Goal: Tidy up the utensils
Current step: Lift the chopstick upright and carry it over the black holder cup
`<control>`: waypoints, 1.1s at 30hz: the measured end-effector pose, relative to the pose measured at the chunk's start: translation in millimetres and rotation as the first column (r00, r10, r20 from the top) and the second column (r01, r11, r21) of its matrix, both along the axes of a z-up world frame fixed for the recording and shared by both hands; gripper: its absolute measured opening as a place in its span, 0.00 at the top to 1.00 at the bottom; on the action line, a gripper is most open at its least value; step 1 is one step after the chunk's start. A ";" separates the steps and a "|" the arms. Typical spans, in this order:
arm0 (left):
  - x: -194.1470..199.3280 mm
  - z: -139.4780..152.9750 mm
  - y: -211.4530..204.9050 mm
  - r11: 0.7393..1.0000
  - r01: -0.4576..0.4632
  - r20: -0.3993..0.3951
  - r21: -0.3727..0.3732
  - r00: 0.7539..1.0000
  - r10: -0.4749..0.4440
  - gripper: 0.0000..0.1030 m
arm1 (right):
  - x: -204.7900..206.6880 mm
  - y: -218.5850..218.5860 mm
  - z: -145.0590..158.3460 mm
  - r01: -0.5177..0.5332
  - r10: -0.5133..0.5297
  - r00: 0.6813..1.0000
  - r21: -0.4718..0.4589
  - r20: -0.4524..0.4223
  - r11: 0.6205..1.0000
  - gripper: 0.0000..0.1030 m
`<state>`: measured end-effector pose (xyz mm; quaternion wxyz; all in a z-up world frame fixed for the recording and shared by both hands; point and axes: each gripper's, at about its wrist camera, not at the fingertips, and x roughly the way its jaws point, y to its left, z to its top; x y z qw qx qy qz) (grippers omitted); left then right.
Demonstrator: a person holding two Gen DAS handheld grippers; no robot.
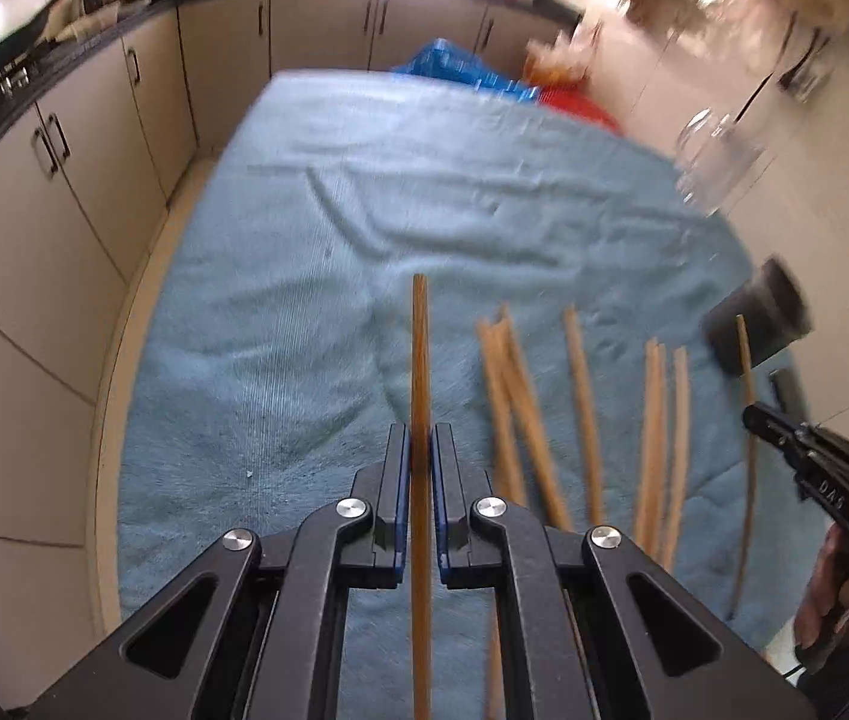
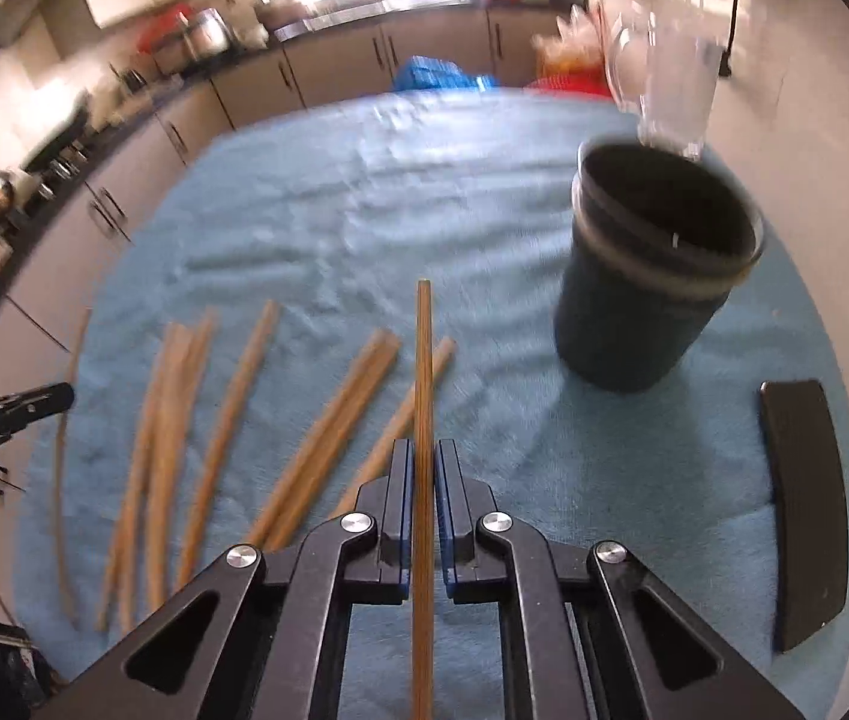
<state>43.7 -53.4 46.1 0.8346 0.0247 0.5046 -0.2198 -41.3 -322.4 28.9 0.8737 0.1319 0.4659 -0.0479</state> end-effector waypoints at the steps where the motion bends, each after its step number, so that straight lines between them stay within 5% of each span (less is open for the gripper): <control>1: -7.6 10.8 -0.3 1.000 0.004 0.025 -0.020 1.000 -0.004 0.94 | -4.8 2.4 7.6 -0.003 0.003 1.000 0.001 0.028 1.000 0.93; 12: -58.4 82.6 -18.0 0.993 0.076 0.187 -0.088 0.981 -0.059 0.94 | -46.3 8.5 60.3 0.006 -0.010 0.961 0.015 0.278 1.000 0.93; 33: -77.1 138.6 -91.4 0.975 0.186 0.271 -0.118 0.951 -0.149 0.94 | -80.7 -36.3 109.8 0.064 -0.090 0.900 0.075 0.428 0.995 0.93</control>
